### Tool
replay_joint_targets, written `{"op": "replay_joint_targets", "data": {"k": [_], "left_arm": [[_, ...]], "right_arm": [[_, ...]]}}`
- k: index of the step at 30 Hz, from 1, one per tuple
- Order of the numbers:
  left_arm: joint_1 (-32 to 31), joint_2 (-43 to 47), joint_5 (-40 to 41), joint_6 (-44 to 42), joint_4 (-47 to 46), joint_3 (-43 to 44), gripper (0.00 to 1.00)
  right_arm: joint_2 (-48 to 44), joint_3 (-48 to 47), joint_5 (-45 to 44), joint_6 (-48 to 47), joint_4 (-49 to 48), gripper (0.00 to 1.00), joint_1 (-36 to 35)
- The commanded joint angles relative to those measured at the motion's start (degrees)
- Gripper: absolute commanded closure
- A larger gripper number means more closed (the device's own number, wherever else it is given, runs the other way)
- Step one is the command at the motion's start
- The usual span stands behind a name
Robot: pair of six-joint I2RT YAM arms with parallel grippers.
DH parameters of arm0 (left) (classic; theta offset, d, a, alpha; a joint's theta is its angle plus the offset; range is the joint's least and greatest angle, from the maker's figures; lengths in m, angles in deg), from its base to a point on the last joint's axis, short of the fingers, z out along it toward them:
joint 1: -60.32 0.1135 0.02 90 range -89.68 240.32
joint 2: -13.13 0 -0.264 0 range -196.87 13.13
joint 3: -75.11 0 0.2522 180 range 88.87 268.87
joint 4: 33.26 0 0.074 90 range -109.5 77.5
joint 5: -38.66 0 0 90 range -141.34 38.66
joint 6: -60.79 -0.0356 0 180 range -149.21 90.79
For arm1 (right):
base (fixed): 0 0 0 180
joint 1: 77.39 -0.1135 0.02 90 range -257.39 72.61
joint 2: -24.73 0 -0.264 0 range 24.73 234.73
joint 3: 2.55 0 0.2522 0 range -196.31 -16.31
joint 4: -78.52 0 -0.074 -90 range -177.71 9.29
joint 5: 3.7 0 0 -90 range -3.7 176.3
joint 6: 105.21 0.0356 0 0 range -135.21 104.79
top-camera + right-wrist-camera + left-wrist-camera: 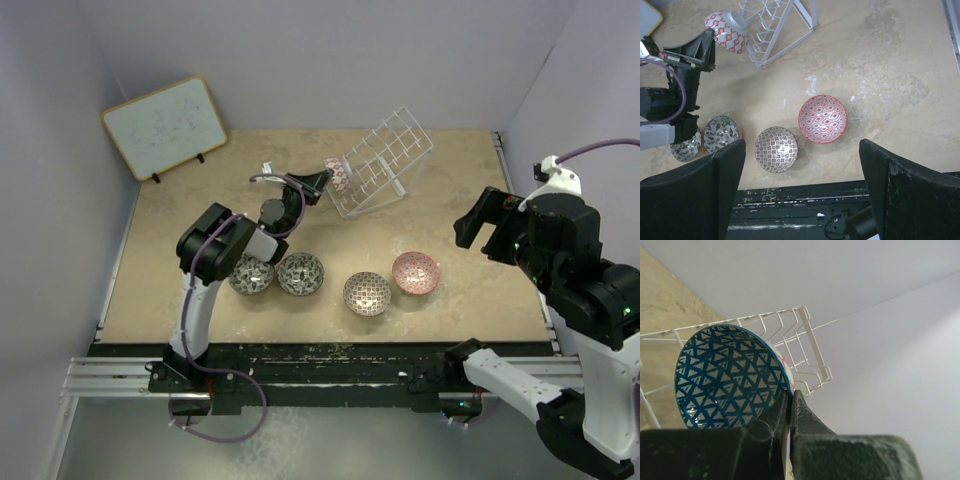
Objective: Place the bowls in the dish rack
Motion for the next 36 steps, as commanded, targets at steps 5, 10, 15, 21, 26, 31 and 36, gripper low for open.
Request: {"op": "replay_joint_targets", "data": {"k": [5,10,15,21,26,31,36], "left_arm": [[0.1,-2.0,0.2,3.4,-9.8,1.1,1.0],[0.1,-2.9,-0.1,3.9,-9.8,1.6,1.0],[0.1,-2.0,0.0,4.6,-9.8,2.1,1.0],[0.1,-0.7,-0.3,5.1,-9.8,3.0,1.0],[0.1,0.2,0.1,6.2,-9.8,2.6,1.0],[0.0,0.4,0.6,6.8,-9.8,2.6,1.0],[-0.3,-0.5,1.9,8.4,-9.8,3.2,1.0]], "right_arm": [[0.8,-1.4,0.6,0.3,-0.3,0.04,-0.1],[0.8,-1.6,0.9,0.3,-0.3,0.04,-0.1],[0.6,-1.9,0.9,0.5,-0.3,0.05,-0.1],[0.6,-2.6,1.1,0.1,0.0,0.05,-0.1],[1.1,-3.2,1.0,-1.0,0.3,0.05,-0.1],[2.3,-3.5,1.6,-3.1,1.0,0.05,-0.1],[2.5,-3.1,2.6,-4.6,1.0,0.05,-0.1]]}}
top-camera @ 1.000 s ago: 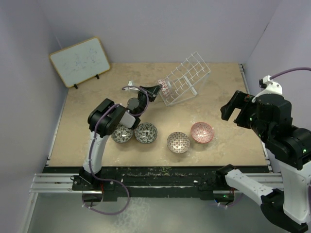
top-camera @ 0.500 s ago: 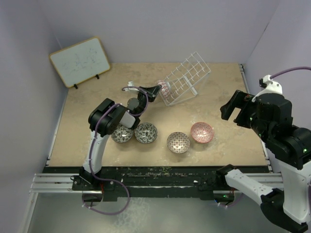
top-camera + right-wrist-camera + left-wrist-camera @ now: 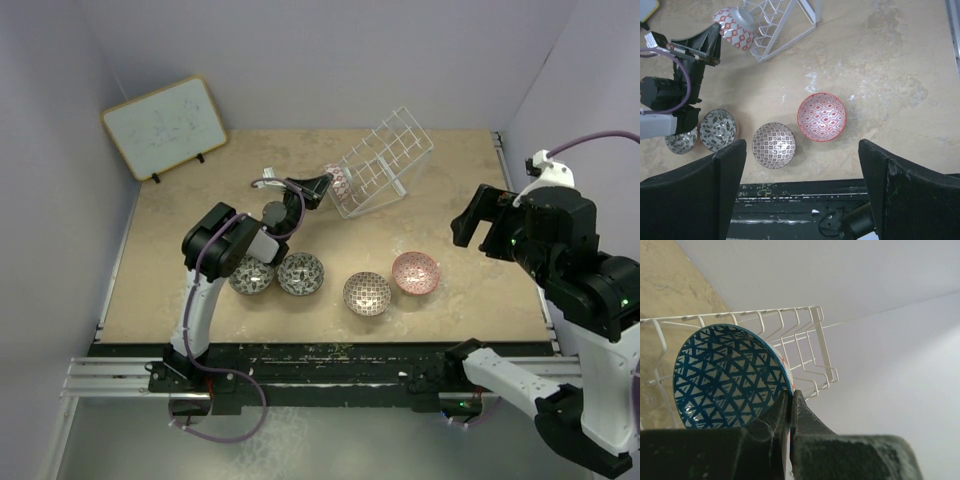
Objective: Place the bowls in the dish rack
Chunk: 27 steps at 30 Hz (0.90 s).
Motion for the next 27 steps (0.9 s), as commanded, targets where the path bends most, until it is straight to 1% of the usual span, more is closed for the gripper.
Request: {"op": "replay_joint_targets", "data": {"k": [1,3,8,17,27], "left_arm": [[-0.5,2.8,1.8,2.5,-9.8,2.8,1.0],[-0.7,2.2,2.1,2.6,-9.8,3.6,1.0],[-1.3,-1.3,3.2,7.9,-9.9,5.2,1.0],[-1.3,-2.4,4.1,8.4,-9.9,4.5,1.0],[-1.8,-7.8,4.9,14.1,-9.9,5.7,1.0]], "right_arm": [[0.8,-0.9,1.3,-2.7,0.1,0.05,-0.1],[1.1,-0.5,1.8,-3.1,0.1,0.05,-0.1],[1.8,-0.2,2.9,-4.2,0.1,0.06,-0.1],[3.0,-0.4,3.4,-5.2,0.1,0.06,-0.1],[3.4,-1.3,3.8,-5.6,0.1,0.06,-0.1]]}}
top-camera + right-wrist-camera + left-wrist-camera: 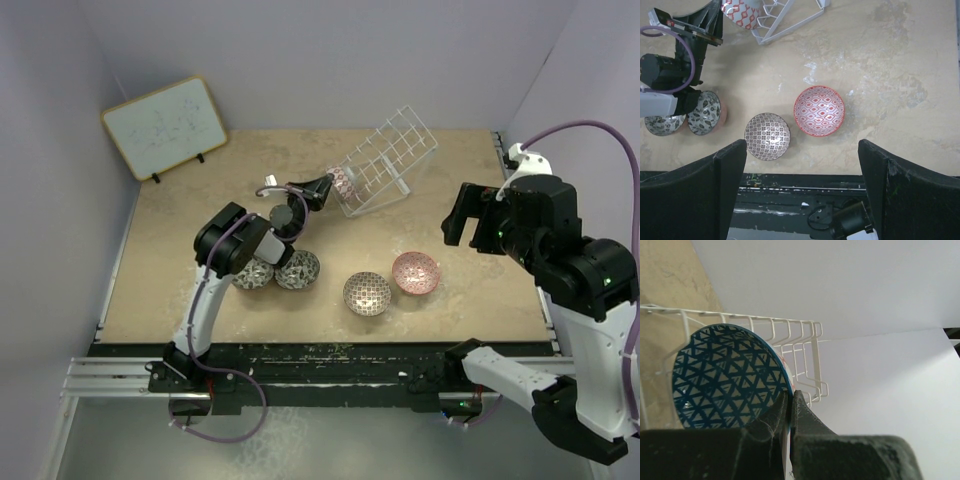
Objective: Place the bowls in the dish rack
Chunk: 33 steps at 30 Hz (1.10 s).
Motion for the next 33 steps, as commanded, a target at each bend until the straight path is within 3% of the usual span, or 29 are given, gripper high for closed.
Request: {"op": "replay_joint_targets", "data": {"k": [1,22,33], "left_arm": [[-0.8,-2.8,0.4,4.0,-8.3,1.9,1.0],[-0.2,-2.7,-2.4,5.4,-8.3,8.3,1.0],[-0.4,-11.4,-3.2,9.4,-8.4,18.6,1.0]], "right_arm": [[0.3,-1.6,1.1,-1.2,-0.4,0.06,-0.1],[3.2,-4.9,1.9,-1.9,-0.4,0.07,-0.1],[5.9,-5.6,1.1,-2.4,-0.3,0.07,-0.1]]}}
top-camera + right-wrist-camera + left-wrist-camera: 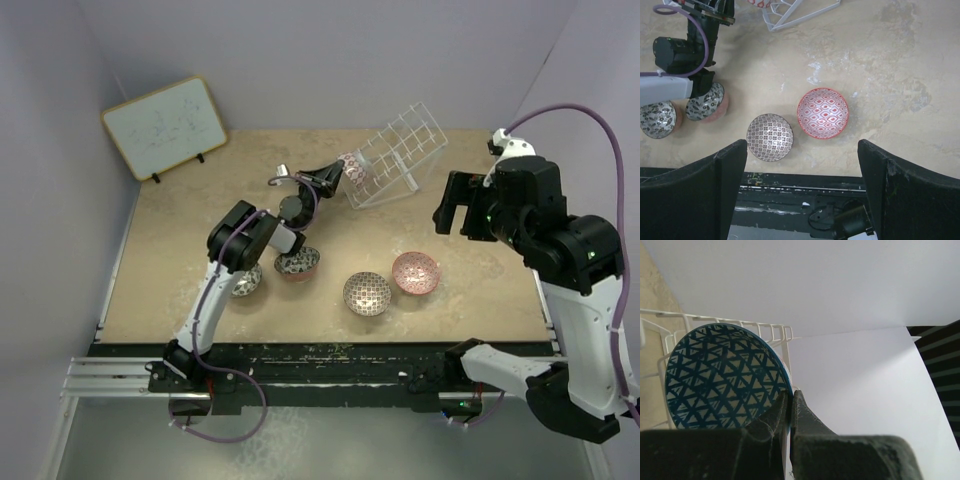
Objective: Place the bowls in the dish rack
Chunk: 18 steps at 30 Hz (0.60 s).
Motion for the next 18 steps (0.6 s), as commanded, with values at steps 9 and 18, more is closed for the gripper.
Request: {"op": "replay_joint_targets", "data": {"k": [9,18], "left_arm": [[-1.1,-7.2,-1.1,5.3,-7.8,6.0,1.0],[-1.4,-8.4,-0.9,6.9,-7.9,9.1,1.0]], "right_arm": [[1.7,-2.0,-0.8,-1.4,-0.7,0.07,-0.1],[2.0,-2.5,-1.1,-1.3,-0.6,0.07,-0.1]]}}
